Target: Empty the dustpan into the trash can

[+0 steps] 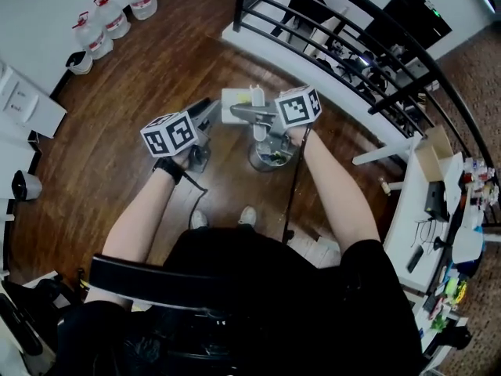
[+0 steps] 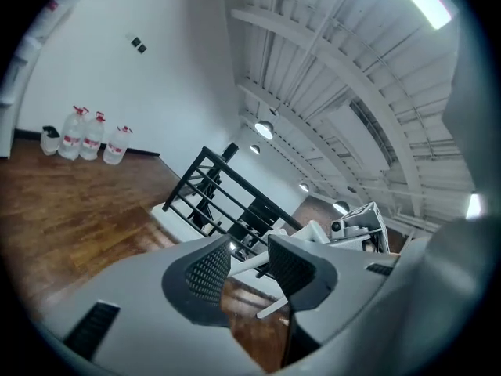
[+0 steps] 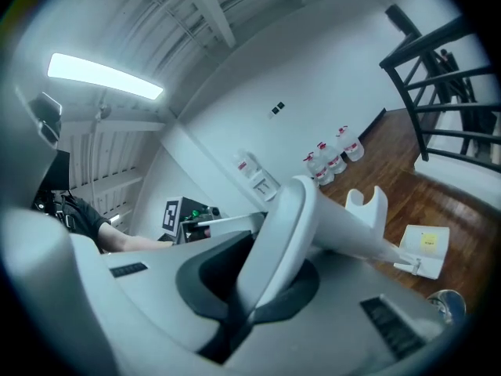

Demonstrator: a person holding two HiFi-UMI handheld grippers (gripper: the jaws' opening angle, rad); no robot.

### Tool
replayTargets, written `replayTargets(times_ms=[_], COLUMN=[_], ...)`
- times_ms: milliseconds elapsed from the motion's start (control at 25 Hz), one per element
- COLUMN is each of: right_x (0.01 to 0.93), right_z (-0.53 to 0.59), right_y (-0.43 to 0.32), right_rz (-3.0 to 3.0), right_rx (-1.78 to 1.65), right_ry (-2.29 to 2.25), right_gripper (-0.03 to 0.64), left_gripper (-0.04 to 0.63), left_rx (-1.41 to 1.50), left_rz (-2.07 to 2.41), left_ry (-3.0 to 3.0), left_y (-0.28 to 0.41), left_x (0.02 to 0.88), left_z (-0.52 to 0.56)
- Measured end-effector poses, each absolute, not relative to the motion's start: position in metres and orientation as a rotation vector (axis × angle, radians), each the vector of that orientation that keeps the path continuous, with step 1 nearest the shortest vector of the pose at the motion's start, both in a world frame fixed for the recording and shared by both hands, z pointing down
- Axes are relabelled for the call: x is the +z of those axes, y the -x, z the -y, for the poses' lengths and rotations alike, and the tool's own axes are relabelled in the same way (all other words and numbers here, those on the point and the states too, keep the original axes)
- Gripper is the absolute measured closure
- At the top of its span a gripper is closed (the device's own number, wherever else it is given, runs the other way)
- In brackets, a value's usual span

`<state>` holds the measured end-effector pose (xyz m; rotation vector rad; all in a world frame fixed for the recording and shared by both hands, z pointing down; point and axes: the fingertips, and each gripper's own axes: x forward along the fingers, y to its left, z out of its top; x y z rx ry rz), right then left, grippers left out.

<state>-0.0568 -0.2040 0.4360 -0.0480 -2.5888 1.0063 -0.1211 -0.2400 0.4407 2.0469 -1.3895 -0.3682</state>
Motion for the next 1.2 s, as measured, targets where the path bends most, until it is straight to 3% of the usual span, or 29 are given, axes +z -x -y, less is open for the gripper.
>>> replayTargets(times_ms=[160, 560, 880, 1200], right_x=[0.417, 0.386, 0.373, 0.353], right_z=[0.212, 0.190, 0.176, 0.143], right_y=[0.045, 0.007, -0.043, -0.090], right_rz=[2.624, 2.653, 2.686, 2.729], right_rx=[1.006, 0.958, 0.966, 0.908], right_ry=[-0.004, -0.077, -0.202, -0.315], right_gripper=[0.607, 0.606, 0.606, 0.606], left_gripper=[0.440, 0.348, 0.291, 0.276], left_rx=[-0.442, -0.609, -0.650, -0.676], left_rz=[1.256, 0.886, 0.742, 0.625], left_ry=[-1.922, -1.617, -1.426, -1.281], left_y=[0.115, 0.047, -0.028, -0.106], left_x=[0.457, 0.503, 0.527, 0.537], left_z=[0.254, 0.281, 0.288, 0.276])
